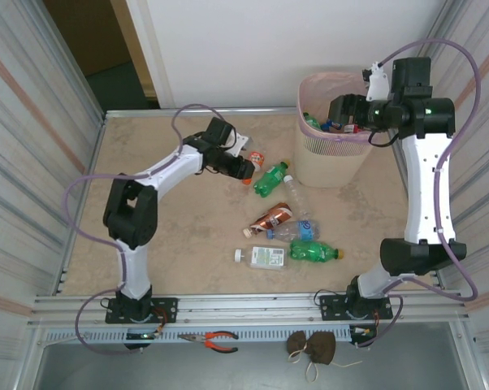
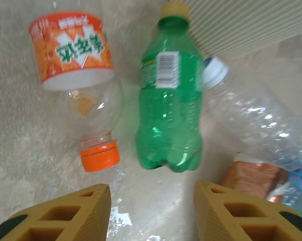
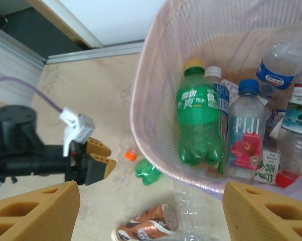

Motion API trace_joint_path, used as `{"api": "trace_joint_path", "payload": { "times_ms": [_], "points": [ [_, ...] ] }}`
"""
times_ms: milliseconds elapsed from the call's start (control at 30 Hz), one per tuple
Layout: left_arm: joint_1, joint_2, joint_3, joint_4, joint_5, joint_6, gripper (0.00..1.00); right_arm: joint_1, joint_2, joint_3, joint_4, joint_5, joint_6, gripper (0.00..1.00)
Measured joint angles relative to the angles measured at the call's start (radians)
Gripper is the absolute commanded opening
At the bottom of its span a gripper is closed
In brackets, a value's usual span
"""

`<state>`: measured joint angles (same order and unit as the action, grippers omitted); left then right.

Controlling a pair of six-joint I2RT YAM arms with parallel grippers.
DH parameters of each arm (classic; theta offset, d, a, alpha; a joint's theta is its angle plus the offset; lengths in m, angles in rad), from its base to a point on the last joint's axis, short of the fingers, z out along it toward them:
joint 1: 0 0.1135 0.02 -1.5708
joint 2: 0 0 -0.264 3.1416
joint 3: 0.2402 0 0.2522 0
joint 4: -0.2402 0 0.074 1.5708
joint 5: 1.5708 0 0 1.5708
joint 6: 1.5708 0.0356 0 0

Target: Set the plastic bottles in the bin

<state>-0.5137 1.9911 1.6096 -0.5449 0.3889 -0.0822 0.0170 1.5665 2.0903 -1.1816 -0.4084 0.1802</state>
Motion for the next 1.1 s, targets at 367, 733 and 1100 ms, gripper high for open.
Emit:
{"api": "trace_joint_path", "payload": {
  "times_ms": [367,733,1100],
  "points": [
    [0.0,0.165,0.148,-0.087,-0.043,0.034,0.48,-0.001,-0.04,-0.076,0.016,0.013,0.0,0.74],
    [0.0,0.271,0.225,-0.143,-0.072,0.034,0.46,-0.005,-0.064,-0.099,0.03,0.016,0.0,0.74],
    [0.0,0.288,0.243,-0.169,-0.076,0.039,0.29,-0.006,-0.07,-0.118,0.039,0.019,0.0,0.72]
  ]
}}
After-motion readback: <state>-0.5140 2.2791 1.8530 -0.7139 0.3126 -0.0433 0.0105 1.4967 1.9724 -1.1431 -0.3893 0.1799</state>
